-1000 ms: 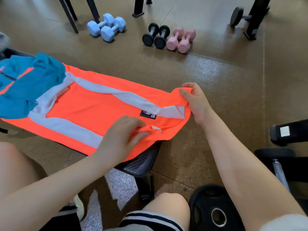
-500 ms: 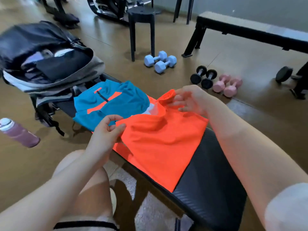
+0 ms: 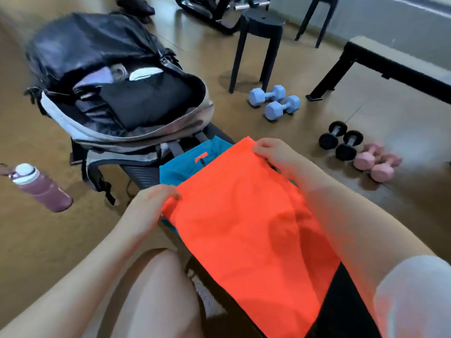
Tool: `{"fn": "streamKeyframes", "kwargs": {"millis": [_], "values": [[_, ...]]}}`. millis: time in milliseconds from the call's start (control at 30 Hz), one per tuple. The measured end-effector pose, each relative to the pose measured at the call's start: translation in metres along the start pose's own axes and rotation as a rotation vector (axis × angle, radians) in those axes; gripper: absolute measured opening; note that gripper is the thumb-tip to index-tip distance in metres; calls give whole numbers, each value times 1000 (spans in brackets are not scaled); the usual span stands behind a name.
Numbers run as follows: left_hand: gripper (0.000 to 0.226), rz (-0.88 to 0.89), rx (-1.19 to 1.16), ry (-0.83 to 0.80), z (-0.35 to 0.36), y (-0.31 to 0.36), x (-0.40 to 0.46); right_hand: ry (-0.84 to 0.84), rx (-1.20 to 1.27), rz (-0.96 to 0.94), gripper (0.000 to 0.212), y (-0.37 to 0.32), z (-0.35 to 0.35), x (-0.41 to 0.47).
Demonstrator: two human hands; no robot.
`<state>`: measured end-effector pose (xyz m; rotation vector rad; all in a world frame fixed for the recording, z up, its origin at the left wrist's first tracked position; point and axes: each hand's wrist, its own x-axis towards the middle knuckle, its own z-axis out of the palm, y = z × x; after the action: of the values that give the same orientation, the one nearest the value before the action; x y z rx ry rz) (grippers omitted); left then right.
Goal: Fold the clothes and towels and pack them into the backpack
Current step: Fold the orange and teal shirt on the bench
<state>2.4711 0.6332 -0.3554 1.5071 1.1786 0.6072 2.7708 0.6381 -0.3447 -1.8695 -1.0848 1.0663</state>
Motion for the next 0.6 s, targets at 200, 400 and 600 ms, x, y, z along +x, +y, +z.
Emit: {"fn": "streamKeyframes", "kwargs": {"millis": [200,400,600], "values": [[24,109,341,114,1,-11,11,118,-195,-71,5,-3,19,26],[17,83,160,239,-17,-11,45,240,-90,-153,5,-10,16,52],[17,46,414,234,-21,-19,52,348,-179,-182,10,-4,40,72]]}}
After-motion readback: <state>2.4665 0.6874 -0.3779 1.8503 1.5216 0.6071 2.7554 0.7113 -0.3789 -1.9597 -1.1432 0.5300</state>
